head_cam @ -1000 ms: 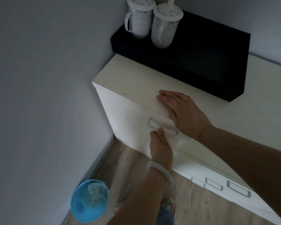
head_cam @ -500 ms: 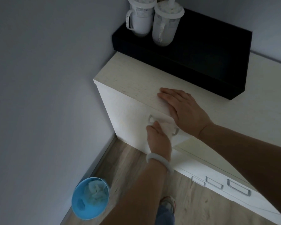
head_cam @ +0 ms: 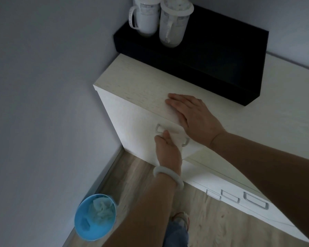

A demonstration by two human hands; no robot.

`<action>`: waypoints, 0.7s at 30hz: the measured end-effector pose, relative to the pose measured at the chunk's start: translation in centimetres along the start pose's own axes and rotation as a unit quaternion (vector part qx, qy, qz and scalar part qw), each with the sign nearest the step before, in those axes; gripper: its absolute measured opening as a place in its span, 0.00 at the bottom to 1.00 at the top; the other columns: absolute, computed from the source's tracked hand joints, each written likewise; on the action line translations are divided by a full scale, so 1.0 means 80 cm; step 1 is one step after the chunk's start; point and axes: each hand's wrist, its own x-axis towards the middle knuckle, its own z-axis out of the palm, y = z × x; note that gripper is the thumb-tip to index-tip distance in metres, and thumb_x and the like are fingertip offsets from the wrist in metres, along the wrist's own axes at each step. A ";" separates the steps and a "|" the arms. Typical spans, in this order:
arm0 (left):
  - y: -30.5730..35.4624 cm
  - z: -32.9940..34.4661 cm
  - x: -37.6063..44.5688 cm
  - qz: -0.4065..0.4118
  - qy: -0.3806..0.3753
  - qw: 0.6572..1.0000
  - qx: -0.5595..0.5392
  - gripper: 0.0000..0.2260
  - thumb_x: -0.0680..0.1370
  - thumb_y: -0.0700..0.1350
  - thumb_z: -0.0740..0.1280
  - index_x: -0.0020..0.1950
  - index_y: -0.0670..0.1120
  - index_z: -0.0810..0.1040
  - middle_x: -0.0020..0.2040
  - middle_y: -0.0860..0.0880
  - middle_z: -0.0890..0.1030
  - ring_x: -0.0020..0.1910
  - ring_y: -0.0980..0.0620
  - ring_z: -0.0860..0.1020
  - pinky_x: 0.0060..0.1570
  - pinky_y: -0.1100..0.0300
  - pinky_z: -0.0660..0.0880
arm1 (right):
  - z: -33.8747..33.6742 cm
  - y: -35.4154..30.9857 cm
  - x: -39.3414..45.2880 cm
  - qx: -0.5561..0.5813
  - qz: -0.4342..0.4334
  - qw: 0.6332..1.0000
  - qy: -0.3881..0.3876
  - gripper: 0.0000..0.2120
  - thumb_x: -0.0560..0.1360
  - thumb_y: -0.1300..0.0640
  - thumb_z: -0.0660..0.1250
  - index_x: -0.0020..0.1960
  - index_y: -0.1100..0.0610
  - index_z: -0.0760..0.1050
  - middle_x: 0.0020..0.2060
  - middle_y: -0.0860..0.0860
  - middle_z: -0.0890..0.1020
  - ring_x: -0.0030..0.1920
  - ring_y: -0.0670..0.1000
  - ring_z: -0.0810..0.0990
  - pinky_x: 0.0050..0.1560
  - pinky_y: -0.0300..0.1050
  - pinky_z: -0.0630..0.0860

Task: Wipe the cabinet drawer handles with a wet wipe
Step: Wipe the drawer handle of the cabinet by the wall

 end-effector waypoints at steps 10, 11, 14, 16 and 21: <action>-0.009 0.016 -0.024 -0.009 -0.067 0.996 0.052 0.13 0.84 0.52 0.53 0.49 0.45 0.70 0.42 0.54 0.74 0.40 0.57 0.73 0.46 0.53 0.77 | -0.004 0.000 0.000 0.028 0.001 0.999 -0.031 0.23 0.81 0.51 0.48 0.75 0.51 0.62 0.74 0.47 0.64 0.73 0.49 0.62 0.73 0.47 0.58; -0.009 0.016 -0.023 -0.011 -0.067 0.996 0.058 0.13 0.84 0.52 0.53 0.50 0.44 0.70 0.41 0.54 0.73 0.39 0.59 0.72 0.48 0.51 0.78 | -0.005 0.002 -0.003 0.031 -0.001 0.999 -0.036 0.23 0.81 0.51 0.47 0.75 0.51 0.61 0.75 0.47 0.63 0.73 0.49 0.61 0.73 0.46 0.56; -0.012 0.018 -0.019 -0.009 -0.062 0.995 0.072 0.14 0.84 0.52 0.53 0.51 0.43 0.70 0.41 0.53 0.73 0.39 0.59 0.72 0.50 0.47 0.78 | -0.009 0.020 -0.026 0.007 -0.012 0.999 -0.047 0.23 0.82 0.53 0.48 0.77 0.51 0.59 0.76 0.48 0.61 0.75 0.48 0.59 0.74 0.43 0.52; -0.017 0.020 -0.020 -0.013 -0.066 0.996 0.054 0.14 0.84 0.53 0.54 0.52 0.43 0.70 0.42 0.52 0.74 0.40 0.56 0.74 0.50 0.47 0.79 | -0.012 0.030 -0.042 -0.004 0.001 0.999 -0.034 0.23 0.82 0.53 0.47 0.76 0.51 0.59 0.76 0.48 0.62 0.75 0.48 0.60 0.75 0.46 0.54; -0.029 0.040 -0.024 -0.056 -0.047 0.997 -0.005 0.16 0.82 0.56 0.58 0.52 0.42 0.70 0.43 0.49 0.76 0.42 0.48 0.75 0.43 0.47 0.78 | -0.009 0.029 -0.041 -0.012 0.015 0.999 -0.029 0.24 0.80 0.55 0.50 0.75 0.51 0.62 0.75 0.47 0.64 0.73 0.49 0.62 0.73 0.50 0.59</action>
